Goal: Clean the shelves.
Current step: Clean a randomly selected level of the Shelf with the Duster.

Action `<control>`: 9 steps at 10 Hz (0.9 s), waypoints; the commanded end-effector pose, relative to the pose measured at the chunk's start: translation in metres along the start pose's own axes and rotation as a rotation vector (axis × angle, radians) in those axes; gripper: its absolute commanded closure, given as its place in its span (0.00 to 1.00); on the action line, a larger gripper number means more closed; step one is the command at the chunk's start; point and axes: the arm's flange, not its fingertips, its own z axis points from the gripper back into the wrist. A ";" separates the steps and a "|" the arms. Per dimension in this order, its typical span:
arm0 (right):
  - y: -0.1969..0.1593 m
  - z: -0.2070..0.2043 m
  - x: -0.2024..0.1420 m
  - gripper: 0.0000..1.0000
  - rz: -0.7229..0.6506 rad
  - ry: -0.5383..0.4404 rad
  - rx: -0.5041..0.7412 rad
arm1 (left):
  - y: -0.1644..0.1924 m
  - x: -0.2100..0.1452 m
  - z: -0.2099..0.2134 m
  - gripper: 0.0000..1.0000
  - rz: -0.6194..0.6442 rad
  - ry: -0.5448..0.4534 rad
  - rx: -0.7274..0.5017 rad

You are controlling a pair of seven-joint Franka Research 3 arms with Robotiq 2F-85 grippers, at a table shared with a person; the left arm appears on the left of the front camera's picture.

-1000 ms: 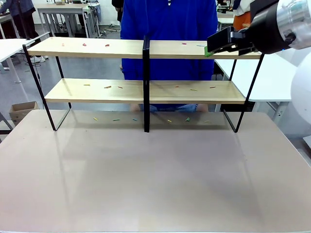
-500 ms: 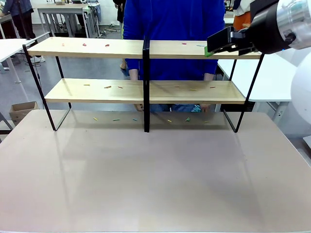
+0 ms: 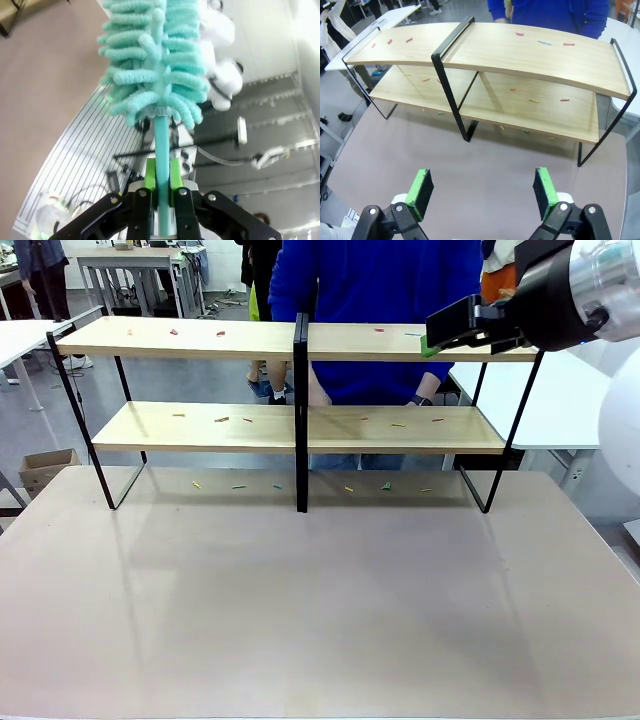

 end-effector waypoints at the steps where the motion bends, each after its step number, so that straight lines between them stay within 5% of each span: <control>1: 0.000 0.000 0.001 0.00 -0.003 -0.001 0.003 | 0.034 0.074 -0.023 1.00 0.109 -0.090 -0.039; 4: 0.000 0.000 0.001 0.00 -0.003 -0.001 0.003 | 0.034 0.074 -0.023 1.00 0.109 -0.090 -0.039; 5: 0.000 0.000 0.001 0.00 -0.003 -0.001 0.003 | 0.058 0.086 -0.034 0.87 0.117 -0.079 -0.031; 6: 0.000 0.000 0.001 0.00 -0.003 -0.001 0.003 | 0.061 0.084 -0.043 0.87 0.092 -0.041 -0.023; 9: 0.000 0.000 0.001 0.00 -0.003 -0.001 0.003 | 0.071 0.037 -0.062 0.87 0.037 0.057 0.012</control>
